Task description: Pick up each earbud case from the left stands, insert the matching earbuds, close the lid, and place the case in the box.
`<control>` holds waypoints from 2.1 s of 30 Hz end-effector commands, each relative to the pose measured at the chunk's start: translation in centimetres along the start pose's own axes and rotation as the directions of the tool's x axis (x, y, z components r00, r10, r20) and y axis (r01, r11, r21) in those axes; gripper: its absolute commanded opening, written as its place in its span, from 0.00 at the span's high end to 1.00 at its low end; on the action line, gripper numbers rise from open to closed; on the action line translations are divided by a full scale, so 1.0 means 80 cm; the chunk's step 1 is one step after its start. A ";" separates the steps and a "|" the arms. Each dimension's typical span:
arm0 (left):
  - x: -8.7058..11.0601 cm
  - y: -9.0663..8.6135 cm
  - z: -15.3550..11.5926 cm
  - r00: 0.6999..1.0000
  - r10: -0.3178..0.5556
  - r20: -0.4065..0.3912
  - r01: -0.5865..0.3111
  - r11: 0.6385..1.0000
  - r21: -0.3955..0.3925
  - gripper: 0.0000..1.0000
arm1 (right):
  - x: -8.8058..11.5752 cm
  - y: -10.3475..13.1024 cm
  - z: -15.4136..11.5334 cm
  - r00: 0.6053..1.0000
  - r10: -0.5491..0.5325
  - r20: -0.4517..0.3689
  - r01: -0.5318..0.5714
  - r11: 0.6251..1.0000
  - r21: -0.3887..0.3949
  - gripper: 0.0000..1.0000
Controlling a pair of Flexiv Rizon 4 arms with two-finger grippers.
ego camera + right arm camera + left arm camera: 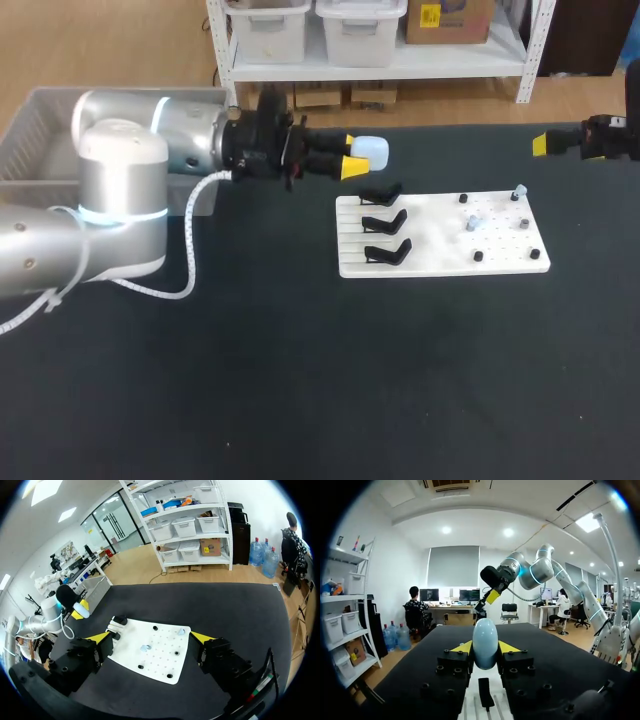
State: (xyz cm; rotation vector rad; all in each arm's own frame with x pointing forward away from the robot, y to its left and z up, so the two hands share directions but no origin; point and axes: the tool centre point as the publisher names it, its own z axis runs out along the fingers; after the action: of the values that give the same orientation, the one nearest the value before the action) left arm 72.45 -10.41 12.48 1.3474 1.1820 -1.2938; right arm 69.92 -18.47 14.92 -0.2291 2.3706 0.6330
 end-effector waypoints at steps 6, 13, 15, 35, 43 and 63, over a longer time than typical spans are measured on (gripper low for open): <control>0.002 0.006 0.001 1.000 -0.001 0.001 0.001 1.000 0.009 1.00 | -0.002 0.007 -0.002 1.000 -0.012 0.004 0.012 1.000 -0.004 0.00; 0.000 0.002 -0.008 1.000 -0.008 -0.004 0.008 1.000 -0.009 1.00 | 0.003 0.064 -0.011 0.995 -0.095 0.021 0.096 0.995 -0.027 0.00; -0.002 0.001 -0.011 1.000 -0.007 -0.006 0.007 1.000 -0.018 1.00 | 0.005 0.078 -0.016 0.994 -0.107 0.024 0.108 0.993 -0.045 0.00; 0.002 -0.016 0.000 1.000 0.002 0.029 -0.002 1.000 -0.012 1.00 | 0.038 0.195 0.009 0.986 -0.152 -0.064 0.149 0.987 -0.059 0.00; 0.001 -0.016 0.002 0.999 0.009 0.031 -0.009 1.000 -0.004 1.00 | 0.047 0.222 0.031 0.980 -0.175 -0.099 0.166 0.982 -0.095 0.00; 0.001 -0.016 0.002 0.999 0.009 0.031 -0.009 1.000 -0.004 1.00 | 0.019 0.249 0.102 0.958 -0.208 -0.198 0.174 0.969 -0.177 0.00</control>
State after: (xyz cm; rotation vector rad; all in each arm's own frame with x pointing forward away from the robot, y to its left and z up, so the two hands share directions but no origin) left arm 71.20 -10.37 12.54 1.3262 1.1579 -1.3034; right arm 65.64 2.45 16.37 -0.5848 2.4448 0.6775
